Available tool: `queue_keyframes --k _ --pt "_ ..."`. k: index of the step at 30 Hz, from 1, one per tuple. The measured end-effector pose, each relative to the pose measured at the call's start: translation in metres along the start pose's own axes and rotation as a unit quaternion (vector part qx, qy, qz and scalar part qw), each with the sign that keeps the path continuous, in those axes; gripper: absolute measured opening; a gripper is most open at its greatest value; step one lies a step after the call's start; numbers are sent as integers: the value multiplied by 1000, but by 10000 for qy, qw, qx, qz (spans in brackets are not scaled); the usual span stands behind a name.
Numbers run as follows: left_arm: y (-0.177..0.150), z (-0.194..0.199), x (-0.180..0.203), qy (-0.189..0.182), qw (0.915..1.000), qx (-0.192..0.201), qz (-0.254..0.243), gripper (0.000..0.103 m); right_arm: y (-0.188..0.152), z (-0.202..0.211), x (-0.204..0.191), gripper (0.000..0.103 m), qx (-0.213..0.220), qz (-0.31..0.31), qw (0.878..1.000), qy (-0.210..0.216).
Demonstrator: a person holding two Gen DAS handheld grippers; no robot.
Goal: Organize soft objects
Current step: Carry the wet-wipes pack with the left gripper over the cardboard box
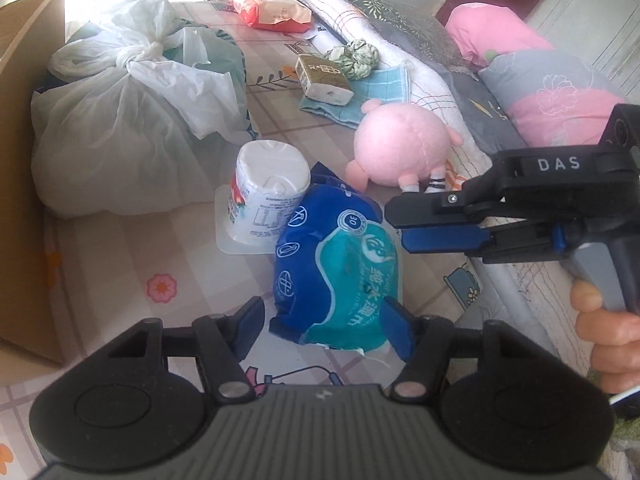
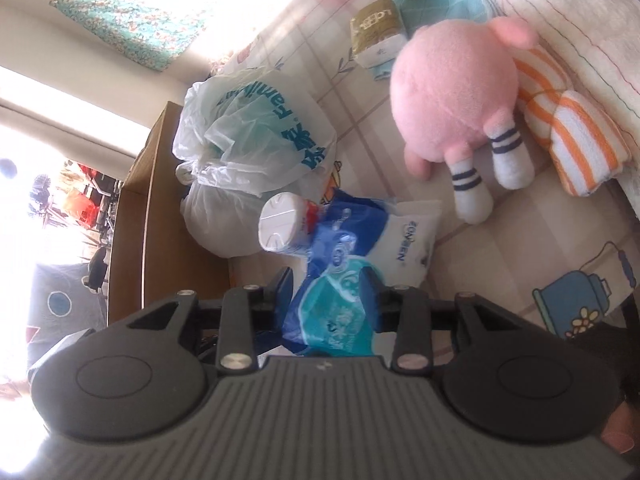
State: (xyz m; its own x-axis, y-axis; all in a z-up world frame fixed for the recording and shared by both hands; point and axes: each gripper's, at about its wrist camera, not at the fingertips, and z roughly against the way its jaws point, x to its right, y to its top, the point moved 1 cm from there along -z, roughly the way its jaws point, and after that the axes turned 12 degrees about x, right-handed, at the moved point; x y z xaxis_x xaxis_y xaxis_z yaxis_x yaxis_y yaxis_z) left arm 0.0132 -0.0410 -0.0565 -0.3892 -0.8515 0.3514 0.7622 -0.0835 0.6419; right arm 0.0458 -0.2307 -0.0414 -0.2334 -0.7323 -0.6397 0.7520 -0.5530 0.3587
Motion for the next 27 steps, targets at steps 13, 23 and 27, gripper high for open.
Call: queue_keyframes --k 13,23,27 --pt "2 -19 17 -308 9988 -349 -164 66 -17 -6 61 45 5 -1101 9937 207" --pt "8 -19 27 -132 9991 -245 -327 74 -12 -4 69 45 9 -988 9946 323" --pt "11 -33 24 -43 9991 -305 -283 71 -13 -12 70 45 -62 -962 9945 416"
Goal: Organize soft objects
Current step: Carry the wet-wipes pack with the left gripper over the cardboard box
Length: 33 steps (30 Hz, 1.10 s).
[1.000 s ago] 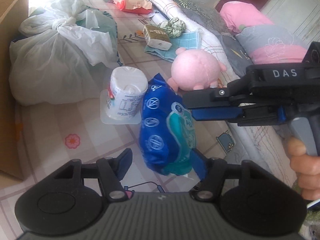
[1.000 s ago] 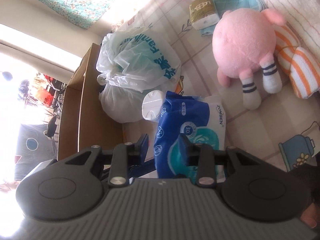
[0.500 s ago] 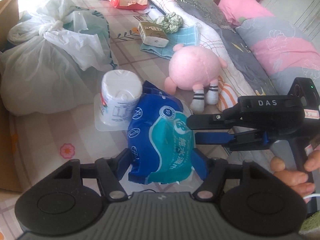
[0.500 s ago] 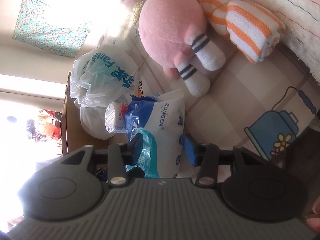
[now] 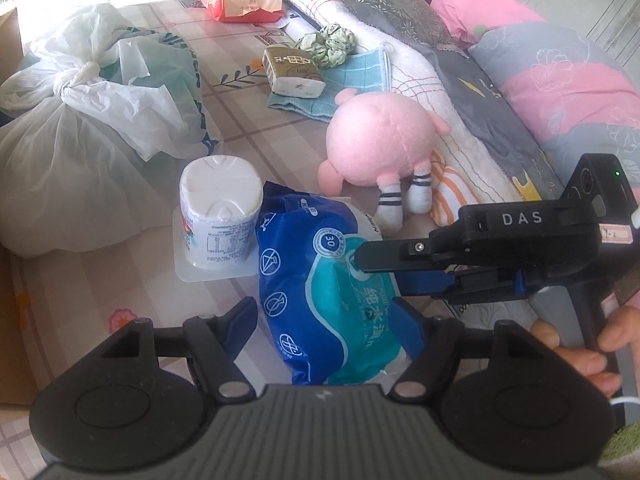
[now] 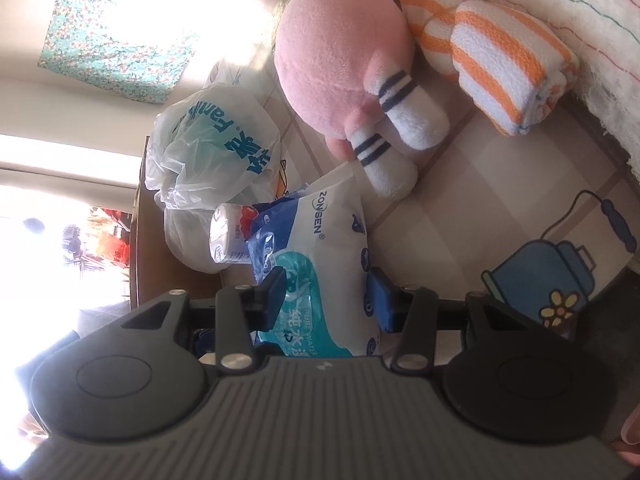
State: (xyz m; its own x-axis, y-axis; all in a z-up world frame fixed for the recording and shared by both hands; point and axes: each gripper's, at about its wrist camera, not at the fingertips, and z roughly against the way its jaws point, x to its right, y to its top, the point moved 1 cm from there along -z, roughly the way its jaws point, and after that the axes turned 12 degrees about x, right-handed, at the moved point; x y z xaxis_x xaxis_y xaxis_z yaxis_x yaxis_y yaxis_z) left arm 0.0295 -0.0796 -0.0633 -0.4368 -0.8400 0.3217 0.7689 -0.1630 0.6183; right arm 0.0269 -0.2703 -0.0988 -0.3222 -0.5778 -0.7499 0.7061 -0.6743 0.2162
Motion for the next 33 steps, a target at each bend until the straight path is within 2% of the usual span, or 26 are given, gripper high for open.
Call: queue_keyframes --k 5,9,17,24,29,33 --pt "-5 -9 5 -20 10000 -15 -52 66 -2 -3 3 45 4 -57 10000 76" --pt "-9 -8 18 158 9992 42 -367 67 -9 0 2 40 68 -30 9999 109" --pt "-9 12 36 -67 9986 154 -509 67 -18 28 -7 38 302 9 9995 8" --pt "6 51 51 -46 9950 715 -701 67 -19 63 -41 38 689 352 9968 186" --pt "25 94 38 305 9892 1318 -571 67 -14 65 -89 38 795 851 9918 519" --pt "41 132 7 714 9815 1757 -275 67 -7 42 -140 38 601 1250 9866 860"
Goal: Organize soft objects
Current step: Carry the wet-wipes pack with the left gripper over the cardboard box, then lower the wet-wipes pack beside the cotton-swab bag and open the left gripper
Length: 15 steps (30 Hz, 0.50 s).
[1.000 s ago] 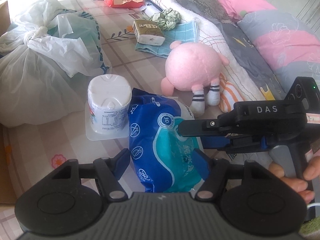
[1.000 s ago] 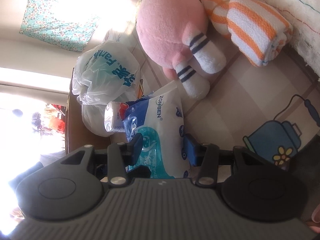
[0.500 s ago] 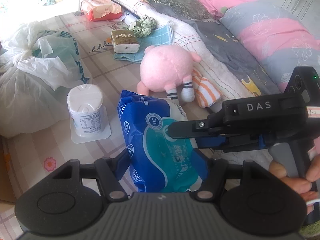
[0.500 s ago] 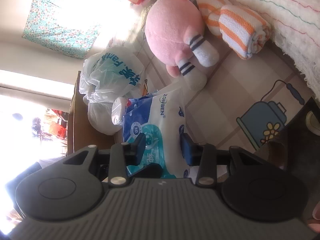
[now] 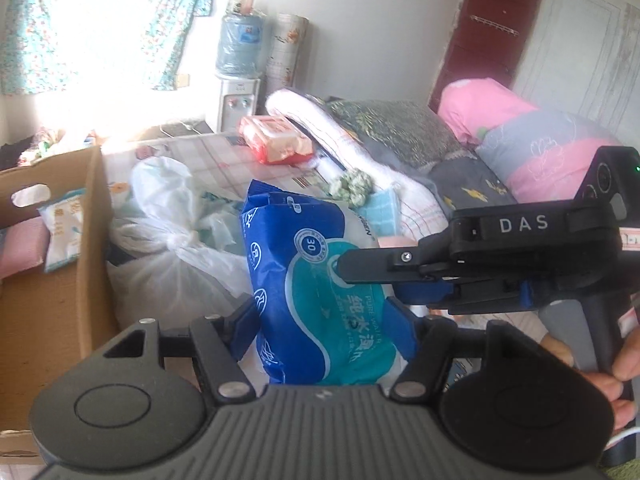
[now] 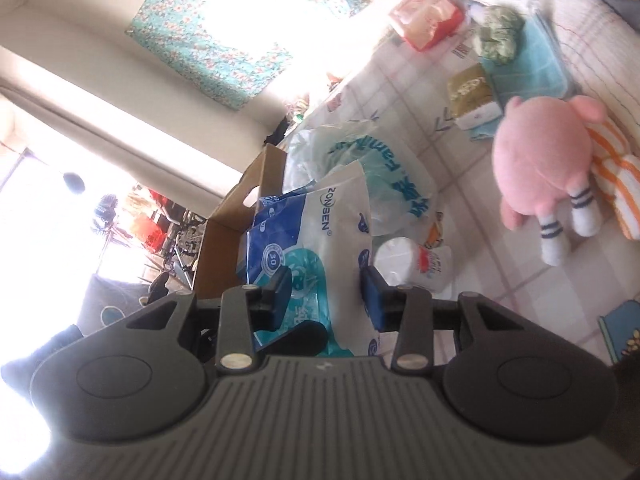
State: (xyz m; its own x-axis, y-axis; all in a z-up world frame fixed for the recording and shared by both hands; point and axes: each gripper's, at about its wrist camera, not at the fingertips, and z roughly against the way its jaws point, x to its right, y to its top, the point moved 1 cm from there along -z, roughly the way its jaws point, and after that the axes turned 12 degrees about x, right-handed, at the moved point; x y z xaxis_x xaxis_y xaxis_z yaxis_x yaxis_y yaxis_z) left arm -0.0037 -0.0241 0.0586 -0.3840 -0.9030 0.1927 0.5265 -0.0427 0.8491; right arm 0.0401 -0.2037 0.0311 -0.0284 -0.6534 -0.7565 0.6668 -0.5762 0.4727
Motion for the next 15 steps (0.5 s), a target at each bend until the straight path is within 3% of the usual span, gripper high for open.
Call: queue_keyframes --k 6,12,15 --pt "34 31 -73 894 9946 390 342 67 5 -80 -82 39 -566 547 9950 619" --pt "51 42 -151 1652 9834 348 666 67 -10 -173 -153 40 -1208 847 9844 958" --pt "52 34 -189 1834 9785 175 930 67 -20 -216 -173 40 -1508 948 9793 959"
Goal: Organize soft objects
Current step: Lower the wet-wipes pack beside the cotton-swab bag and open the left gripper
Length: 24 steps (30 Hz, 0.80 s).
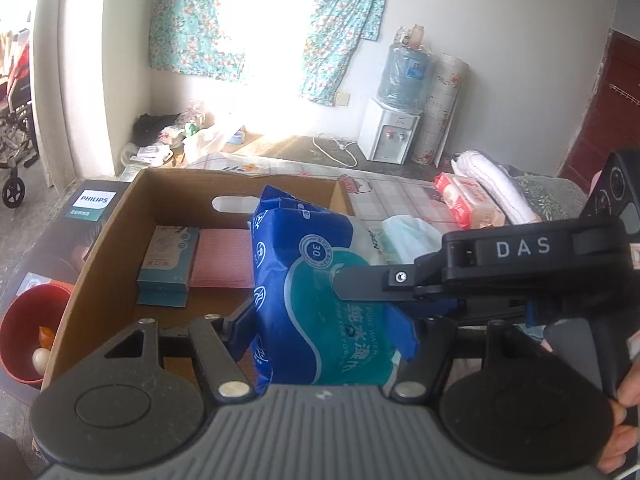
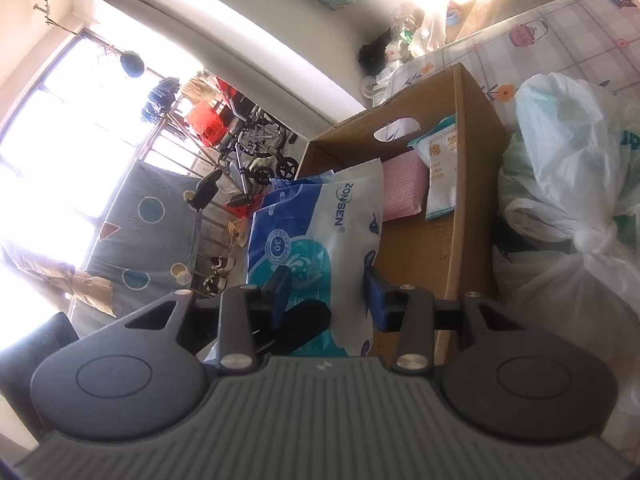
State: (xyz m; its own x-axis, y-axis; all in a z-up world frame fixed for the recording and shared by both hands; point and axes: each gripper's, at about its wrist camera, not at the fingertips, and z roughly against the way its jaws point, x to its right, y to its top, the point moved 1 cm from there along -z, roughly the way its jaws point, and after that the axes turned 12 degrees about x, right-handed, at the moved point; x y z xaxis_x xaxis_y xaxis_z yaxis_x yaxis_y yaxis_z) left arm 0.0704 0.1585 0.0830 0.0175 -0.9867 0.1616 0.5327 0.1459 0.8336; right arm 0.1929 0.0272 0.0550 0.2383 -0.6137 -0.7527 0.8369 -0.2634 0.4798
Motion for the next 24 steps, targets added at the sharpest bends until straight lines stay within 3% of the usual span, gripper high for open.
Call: queue_keyframes --k 5,8,11,16,24 --pt "-6 -41 -43 -171 9966 -483 639 66 5 -56 3 40 -381 133 9986 -329" --pt "-14 -58 -52 -332 9936 -704 823 67 7 -72 12 41 -483 260 9969 -566" --pt "-26 -84 -58 -233 9895 -1078 930 67 12 -75 27 41 -515 270 9956 -734" --pt "-46 -118 -62 -176 9816 -1635 974 67 20 -68 40 41 -370 200 9976 -552" --pt "-55 -143 -59 -135 9735 -1997 1104 67 31 -42 60 41 -129 -179 9996 -172"
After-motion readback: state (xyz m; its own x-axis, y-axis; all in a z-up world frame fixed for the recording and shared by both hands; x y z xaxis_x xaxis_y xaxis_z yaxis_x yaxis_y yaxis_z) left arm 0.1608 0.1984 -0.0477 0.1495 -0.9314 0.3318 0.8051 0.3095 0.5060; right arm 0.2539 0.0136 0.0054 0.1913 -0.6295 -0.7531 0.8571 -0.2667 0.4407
